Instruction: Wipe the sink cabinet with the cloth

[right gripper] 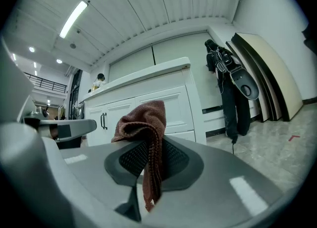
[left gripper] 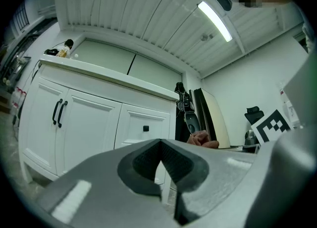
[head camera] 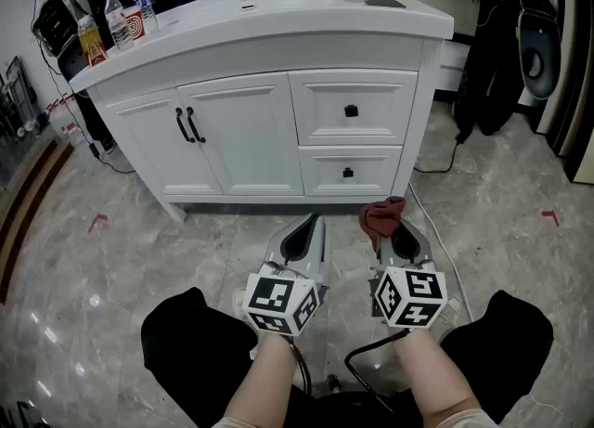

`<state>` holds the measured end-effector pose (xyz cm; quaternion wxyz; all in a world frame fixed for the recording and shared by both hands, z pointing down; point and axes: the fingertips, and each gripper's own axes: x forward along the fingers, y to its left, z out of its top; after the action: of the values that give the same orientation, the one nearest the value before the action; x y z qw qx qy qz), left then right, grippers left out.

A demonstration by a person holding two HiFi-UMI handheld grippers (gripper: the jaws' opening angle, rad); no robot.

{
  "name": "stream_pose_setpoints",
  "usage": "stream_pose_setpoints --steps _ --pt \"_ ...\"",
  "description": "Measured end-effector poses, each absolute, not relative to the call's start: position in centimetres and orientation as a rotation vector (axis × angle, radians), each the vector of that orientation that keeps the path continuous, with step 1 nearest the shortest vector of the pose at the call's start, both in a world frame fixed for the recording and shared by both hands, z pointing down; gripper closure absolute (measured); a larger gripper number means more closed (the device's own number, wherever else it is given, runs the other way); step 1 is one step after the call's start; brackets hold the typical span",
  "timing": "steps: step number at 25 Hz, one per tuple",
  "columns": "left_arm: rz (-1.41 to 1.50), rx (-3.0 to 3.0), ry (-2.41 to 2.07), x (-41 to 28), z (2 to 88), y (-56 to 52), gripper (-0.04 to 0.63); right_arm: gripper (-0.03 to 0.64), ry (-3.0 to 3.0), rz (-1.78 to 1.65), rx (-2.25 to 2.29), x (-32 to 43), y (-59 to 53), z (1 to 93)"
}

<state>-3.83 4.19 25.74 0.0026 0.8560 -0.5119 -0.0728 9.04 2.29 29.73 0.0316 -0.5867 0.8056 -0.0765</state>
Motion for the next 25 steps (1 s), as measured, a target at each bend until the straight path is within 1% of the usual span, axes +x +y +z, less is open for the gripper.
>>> stream_pose_setpoints --steps 12,21,25 --pt "-0.135 2.709 -1.566 -1.9 27.3 4.5 0.594 0.531 2.443 -0.416 -1.799 10.4 2.3 31.5" --pt "-0.114 2.702 -1.564 -1.9 27.6 4.4 0.594 0.531 2.496 -0.294 -1.834 9.8 2.5 30.7" --pt "-0.112 2.706 -1.558 -1.7 27.6 4.3 0.594 0.531 2.51 -0.311 -1.85 9.9 2.5 31.1"
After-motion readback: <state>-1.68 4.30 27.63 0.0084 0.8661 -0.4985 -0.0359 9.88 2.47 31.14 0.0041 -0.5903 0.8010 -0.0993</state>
